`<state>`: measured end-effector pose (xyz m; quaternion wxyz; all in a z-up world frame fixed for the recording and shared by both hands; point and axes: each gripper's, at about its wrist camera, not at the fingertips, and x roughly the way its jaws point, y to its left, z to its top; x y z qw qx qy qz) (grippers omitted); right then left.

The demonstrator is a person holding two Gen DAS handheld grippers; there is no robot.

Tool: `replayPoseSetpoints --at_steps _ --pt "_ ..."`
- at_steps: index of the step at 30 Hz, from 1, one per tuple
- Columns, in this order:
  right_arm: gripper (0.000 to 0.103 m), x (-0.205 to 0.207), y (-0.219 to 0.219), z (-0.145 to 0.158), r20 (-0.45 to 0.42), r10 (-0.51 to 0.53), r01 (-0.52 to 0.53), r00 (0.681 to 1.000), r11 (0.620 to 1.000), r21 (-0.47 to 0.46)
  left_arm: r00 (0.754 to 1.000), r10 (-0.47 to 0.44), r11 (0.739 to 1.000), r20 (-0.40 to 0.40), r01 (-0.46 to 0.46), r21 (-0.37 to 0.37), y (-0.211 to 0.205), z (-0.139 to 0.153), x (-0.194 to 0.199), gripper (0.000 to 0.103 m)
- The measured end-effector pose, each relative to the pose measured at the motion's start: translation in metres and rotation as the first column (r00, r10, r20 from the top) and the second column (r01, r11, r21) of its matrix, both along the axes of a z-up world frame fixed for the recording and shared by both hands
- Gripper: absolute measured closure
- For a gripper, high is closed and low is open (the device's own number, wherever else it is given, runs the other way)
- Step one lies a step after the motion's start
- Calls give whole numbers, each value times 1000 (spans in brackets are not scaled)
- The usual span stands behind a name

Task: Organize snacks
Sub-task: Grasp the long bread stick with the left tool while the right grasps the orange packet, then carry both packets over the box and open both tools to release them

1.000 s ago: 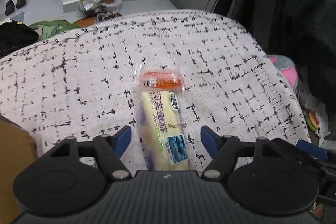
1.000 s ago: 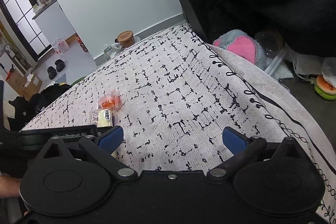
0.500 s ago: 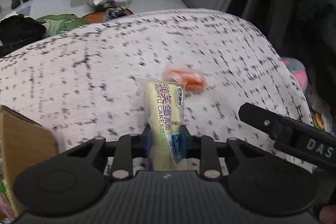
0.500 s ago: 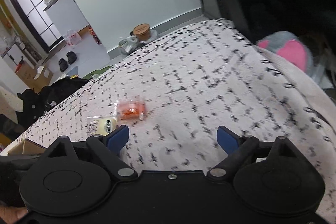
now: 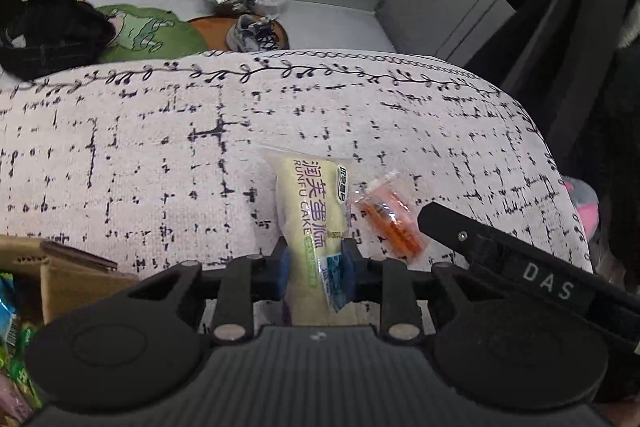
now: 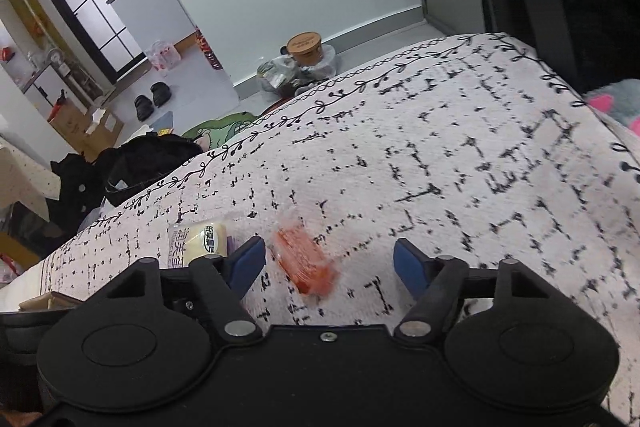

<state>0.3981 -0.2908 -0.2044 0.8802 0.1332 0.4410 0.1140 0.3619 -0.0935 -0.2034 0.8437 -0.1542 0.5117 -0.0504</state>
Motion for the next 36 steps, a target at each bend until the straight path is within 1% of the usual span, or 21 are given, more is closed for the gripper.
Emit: replayPoseSetpoints --at_steps 1,3,5,7,8,10,11,13,15,18,22,26,29,36 --pt "42 2 2 -1 -2 8 -8 1000 1000 9 1000 6 1000 -4 -6 -7 1 -1 0 78" --pt "46 5 5 -4 -4 24 -23 1000 999 27 1000 15 1000 -7 -15 -15 3 -3 0 78" --pt "49 8 9 -7 -11 33 -33 999 999 30 1000 21 1000 -15 -21 -24 5 -6 1 78" --pt "56 11 14 -12 -17 49 -48 999 998 27 1000 15 1000 -17 -15 -27 6 -10 1 78" --pt "59 12 16 -14 -27 56 -55 998 998 21 1000 18 999 -21 -19 -26 6 -11 1 78" --pt "69 15 18 -13 -48 65 -65 997 998 -14 999 16 999 -27 -17 -34 4 -12 -1 78" --pt "70 15 19 -11 -61 69 -71 996 997 -27 1000 9 999 -28 -10 -43 2 -12 -3 78" --pt "77 13 20 -9 -91 83 -87 992 996 -36 1000 -2 999 -28 1 -41 -1 -11 -6 78" --pt "81 8 22 -7 -97 97 -103 991 993 -53 999 -12 999 -35 10 -41 -1 -10 -10 78" --pt "83 -4 22 -6 -93 93 -101 991 991 -85 999 -29 999 -34 28 -45 -1 -7 -20 78" --pt "84 -28 12 -6 -99 49 -57 994 995 -80 999 -44 996 -31 41 -73 0 -3 -33 78" --pt "85 -51 2 1 -106 -1 -6 994 998 -68 998 -63 994 3 63 -91 -2 12 -45 78" --pt "85 -66 -5 11 -81 -26 20 996 997 -70 997 -75 993 29 77 -92 -2 23 -55 78" --pt "85 -89 -18 35 -13 -71 70 997 996 -49 993 -103 990 57 108 -90 -5 43 -74 78"
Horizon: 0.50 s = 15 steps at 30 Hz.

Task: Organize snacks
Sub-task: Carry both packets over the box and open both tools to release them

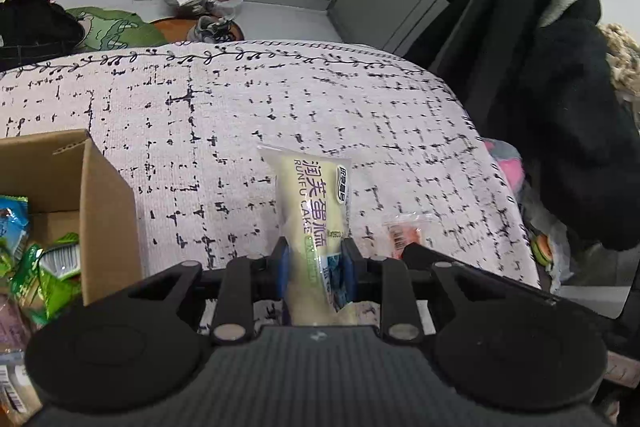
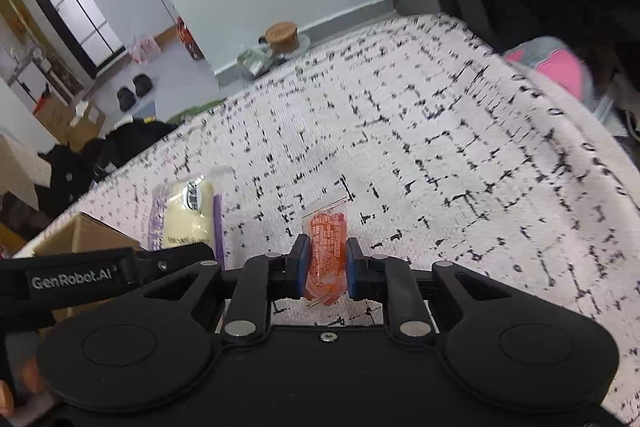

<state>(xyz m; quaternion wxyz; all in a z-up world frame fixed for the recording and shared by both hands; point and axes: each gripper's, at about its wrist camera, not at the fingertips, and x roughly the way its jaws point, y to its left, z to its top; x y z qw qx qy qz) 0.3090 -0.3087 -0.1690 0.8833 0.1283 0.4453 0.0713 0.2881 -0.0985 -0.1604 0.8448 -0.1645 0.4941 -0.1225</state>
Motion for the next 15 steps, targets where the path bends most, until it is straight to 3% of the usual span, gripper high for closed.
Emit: replayPoseSetpoints --at_steps 9,15 --pt "85 -28 -2 41 102 -20 17 995 999 31 996 -38 998 80 33 59 6 33 -25 78" --pt "85 -40 6 58 152 -21 13 988 999 53 992 -15 997 127 4 82 26 55 -39 78"
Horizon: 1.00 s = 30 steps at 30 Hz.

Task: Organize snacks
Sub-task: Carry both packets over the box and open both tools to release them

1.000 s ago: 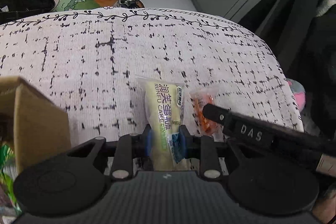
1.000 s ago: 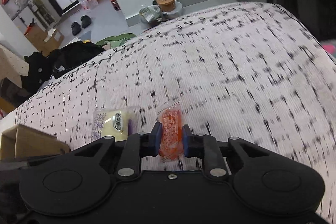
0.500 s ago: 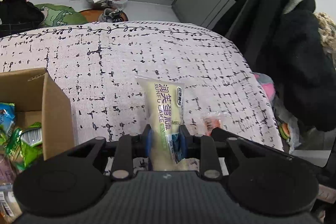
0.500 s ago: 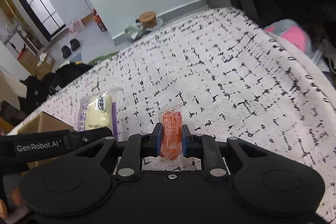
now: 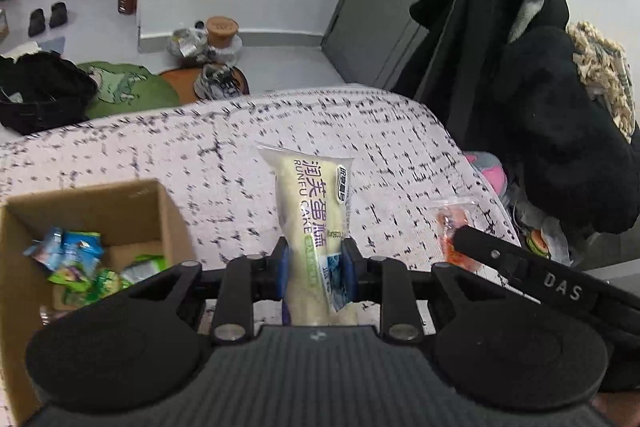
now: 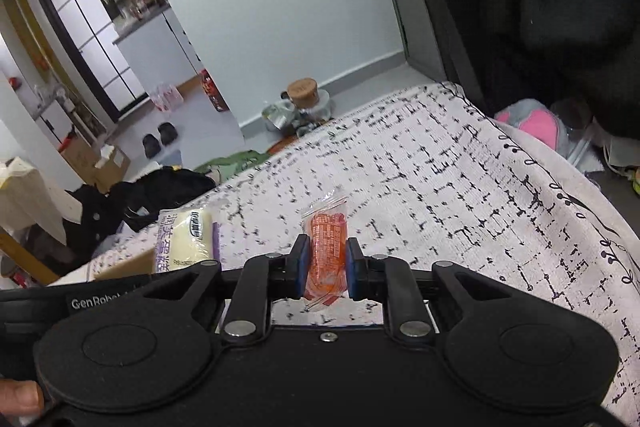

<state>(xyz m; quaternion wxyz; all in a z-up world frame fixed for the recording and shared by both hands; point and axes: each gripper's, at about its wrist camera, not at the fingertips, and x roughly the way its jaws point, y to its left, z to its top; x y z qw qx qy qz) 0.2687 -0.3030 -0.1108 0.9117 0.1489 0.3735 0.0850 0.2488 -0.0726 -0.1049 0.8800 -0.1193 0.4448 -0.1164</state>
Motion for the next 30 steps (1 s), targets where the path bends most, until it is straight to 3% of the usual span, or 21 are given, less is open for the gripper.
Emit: replayPoseSetpoints --at_steps 12,18,30 --pt "85 -14 30 19 69 49 -52 996 998 35 997 51 998 63 -53 28 45 34 -29 78" --pt "85 -18 46 24 88 79 -83 993 995 49 990 118 992 74 -120 25 73 43 -39 78" --pt "85 -10 85 21 88 148 -154 985 985 73 975 214 975 52 -217 52 125 38 -47 78"
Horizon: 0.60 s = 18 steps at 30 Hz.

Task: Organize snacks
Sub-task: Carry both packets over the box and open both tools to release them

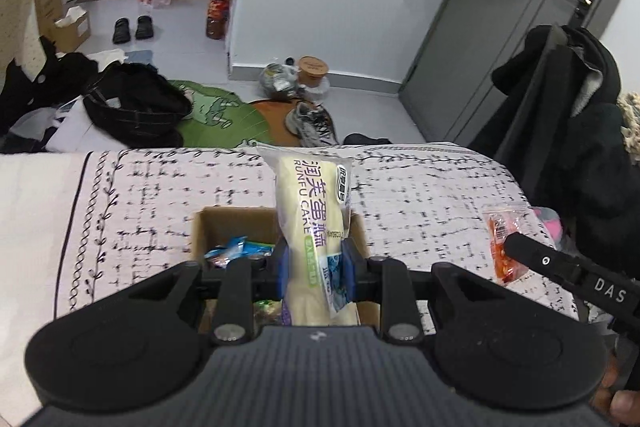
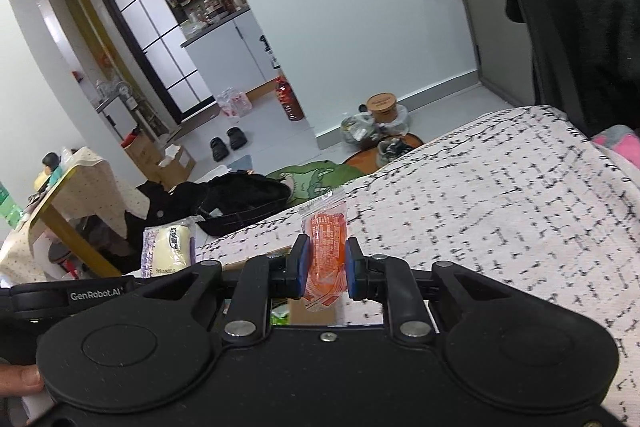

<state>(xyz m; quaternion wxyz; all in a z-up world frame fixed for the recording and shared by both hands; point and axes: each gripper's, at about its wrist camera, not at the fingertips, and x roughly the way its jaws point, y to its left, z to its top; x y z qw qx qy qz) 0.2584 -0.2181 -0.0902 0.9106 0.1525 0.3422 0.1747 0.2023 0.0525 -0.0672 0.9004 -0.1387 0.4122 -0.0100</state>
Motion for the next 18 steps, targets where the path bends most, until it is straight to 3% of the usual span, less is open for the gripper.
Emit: replayPoseSetpoints --at_steps 8,18 --pt "85 6 27 -3 -7 45 -45 999 999 -2 998 6 1000 -57 -7 -25 16 -19 -1 77" --pt "85 10 53 -17 -48 90 -89 995 996 13 992 92 993 -82 -98 -67 39 -24 2 64"
